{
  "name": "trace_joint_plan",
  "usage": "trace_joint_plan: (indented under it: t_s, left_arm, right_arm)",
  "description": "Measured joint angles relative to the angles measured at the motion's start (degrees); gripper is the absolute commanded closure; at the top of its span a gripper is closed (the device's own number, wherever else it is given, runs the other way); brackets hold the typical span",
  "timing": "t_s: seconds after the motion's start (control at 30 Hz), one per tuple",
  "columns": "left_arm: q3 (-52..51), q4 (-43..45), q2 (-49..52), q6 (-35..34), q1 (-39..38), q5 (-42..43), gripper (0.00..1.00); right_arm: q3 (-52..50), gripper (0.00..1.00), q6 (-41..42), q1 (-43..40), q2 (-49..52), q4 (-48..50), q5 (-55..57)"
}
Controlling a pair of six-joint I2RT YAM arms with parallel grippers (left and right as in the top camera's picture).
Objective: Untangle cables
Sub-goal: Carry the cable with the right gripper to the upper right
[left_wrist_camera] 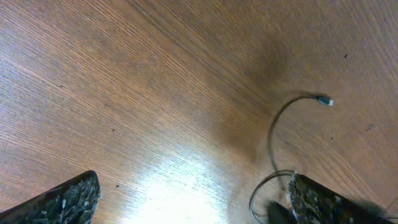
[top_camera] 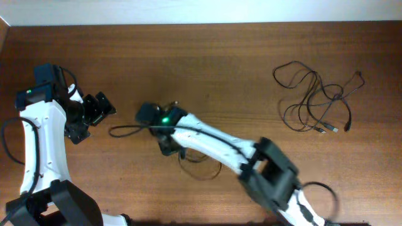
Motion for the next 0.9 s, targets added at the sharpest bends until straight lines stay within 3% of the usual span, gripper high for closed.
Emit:
trace_joint_plan:
  t_s: [0.17, 0.3, 0.63, 0.77, 0.83, 0.9]
  left_arm:
    - [0.0, 0.0, 0.0, 0.0, 0.0, 0.0, 0.01]
    - [0.0, 0.0, 0.0, 0.0, 0.0, 0.0, 0.01]
    - [0.0, 0.0, 0.0, 0.0, 0.0, 0.0, 0.01]
    - [0.0, 0.0, 0.0, 0.0, 0.0, 0.0, 0.01]
    - [0.0, 0.0, 0.0, 0.0, 0.0, 0.0, 0.01]
    - [0.0, 0.0, 0.0, 0.0, 0.0, 0.0, 0.01]
  right_arm:
    - [0.2, 0.96, -11.5, -3.5, -20.5, 0.2, -0.2]
    - [0.3, 0.96, -14.7, -10.9, -28.5, 0.2, 3.5]
    - [0.2, 0.96, -15.7, -33.6, -20.2, -2.3, 10.3]
    - [0.0, 0.96, -15.7, -35.4, -15.4, -4.7, 10.3]
    - [0.0, 0.59, -15.7, -35.4, -13.4, -4.8, 10.3]
    - [0.0, 0.32, -15.8, -35.4, -12.5, -4.8, 10.3]
